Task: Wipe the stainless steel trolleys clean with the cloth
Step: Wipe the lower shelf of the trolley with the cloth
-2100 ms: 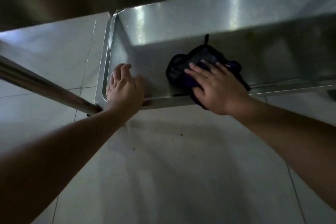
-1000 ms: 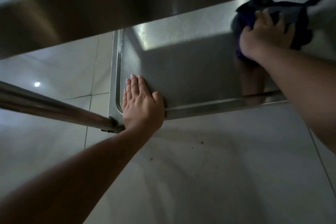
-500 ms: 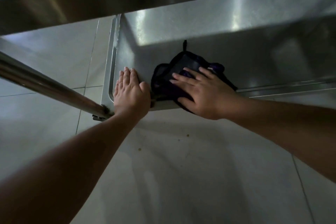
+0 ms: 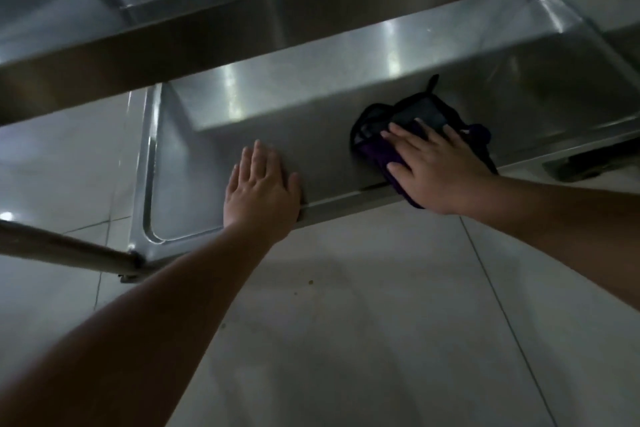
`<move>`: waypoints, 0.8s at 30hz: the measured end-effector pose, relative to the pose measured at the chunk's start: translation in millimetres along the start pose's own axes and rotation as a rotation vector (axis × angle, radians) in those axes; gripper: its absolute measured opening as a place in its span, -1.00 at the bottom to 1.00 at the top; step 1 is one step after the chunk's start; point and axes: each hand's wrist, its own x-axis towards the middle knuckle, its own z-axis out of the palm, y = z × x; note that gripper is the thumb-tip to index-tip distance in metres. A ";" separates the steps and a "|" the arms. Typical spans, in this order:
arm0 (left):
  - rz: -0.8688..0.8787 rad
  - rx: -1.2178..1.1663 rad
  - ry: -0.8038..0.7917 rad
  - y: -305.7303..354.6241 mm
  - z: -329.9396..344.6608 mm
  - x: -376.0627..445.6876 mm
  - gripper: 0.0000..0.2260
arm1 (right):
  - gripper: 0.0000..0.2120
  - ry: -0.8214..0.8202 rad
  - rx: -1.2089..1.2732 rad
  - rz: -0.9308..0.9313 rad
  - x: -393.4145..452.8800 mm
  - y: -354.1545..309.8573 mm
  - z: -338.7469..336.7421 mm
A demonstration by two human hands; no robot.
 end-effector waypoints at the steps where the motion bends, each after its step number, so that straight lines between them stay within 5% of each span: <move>1: 0.021 0.007 -0.009 12.9 4.1 2.0 -0.33 | -0.37 -0.008 0.002 -0.025 1.3 -4.8 0.7; 8: -0.012 -0.016 0.004 34.6 17.3 2.7 -0.34 | -0.39 -0.036 -0.034 -0.339 15.7 -29.1 10.0; 13: -0.008 -0.026 -0.001 28.5 19.8 4.9 -0.28 | -0.35 0.033 -0.008 -0.138 6.7 42.1 0.3; 17: -0.020 -0.095 0.023 17.1 8.2 19.4 -0.42 | -0.30 0.053 0.035 0.124 0.5 116.6 -16.1; 24: -0.062 -0.085 -0.067 12.0 17.3 37.8 -0.38 | -0.30 0.036 0.059 0.229 -0.8 79.4 -7.2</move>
